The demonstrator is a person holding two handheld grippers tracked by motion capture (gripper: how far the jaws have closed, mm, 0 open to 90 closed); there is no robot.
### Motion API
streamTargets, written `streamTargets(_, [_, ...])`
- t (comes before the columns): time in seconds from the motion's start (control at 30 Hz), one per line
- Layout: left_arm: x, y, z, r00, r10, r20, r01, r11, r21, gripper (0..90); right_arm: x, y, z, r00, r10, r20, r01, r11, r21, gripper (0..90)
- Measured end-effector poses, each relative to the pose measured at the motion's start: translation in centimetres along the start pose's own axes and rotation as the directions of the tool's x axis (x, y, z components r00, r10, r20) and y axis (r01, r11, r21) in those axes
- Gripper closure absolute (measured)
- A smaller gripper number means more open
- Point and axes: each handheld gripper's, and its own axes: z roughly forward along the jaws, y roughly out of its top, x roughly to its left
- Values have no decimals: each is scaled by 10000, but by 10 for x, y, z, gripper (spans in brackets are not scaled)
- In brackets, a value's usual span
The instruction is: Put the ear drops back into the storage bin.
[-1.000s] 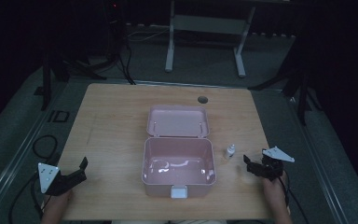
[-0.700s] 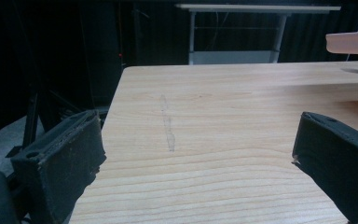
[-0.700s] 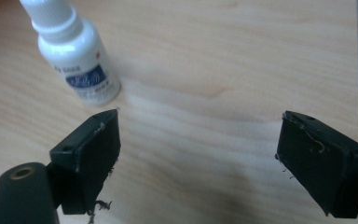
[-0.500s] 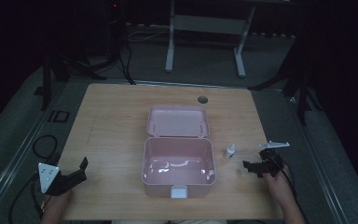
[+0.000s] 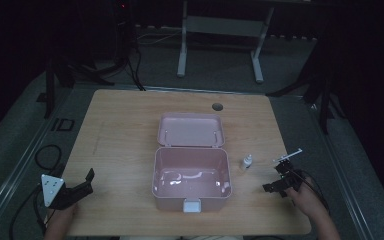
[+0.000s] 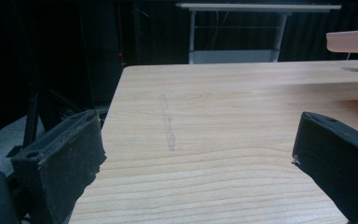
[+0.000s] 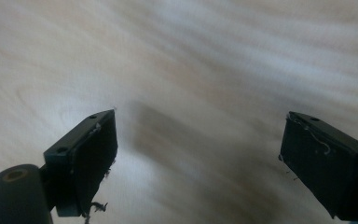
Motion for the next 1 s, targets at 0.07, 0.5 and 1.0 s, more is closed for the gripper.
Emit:
streamTargets(0.07, [0, 0, 0, 10000, 4, 4, -4, 10000, 0, 20, 1, 0, 0, 9999, -105, -44, 106, 9993, 356, 107])
streamTargets(0.5, [0, 0, 0, 10000, 6, 0, -6, 10000, -1, 20, 7, 0, -3, 9957, -799, -475, 884, 9724, 2158, 127])
streamTargets(1.0, [0, 0, 0, 10000, 20, 16, -20, 10000, -5, 20, 9, -4, -2, 9933, -1106, -350, 1159, 9521, 2831, 102])
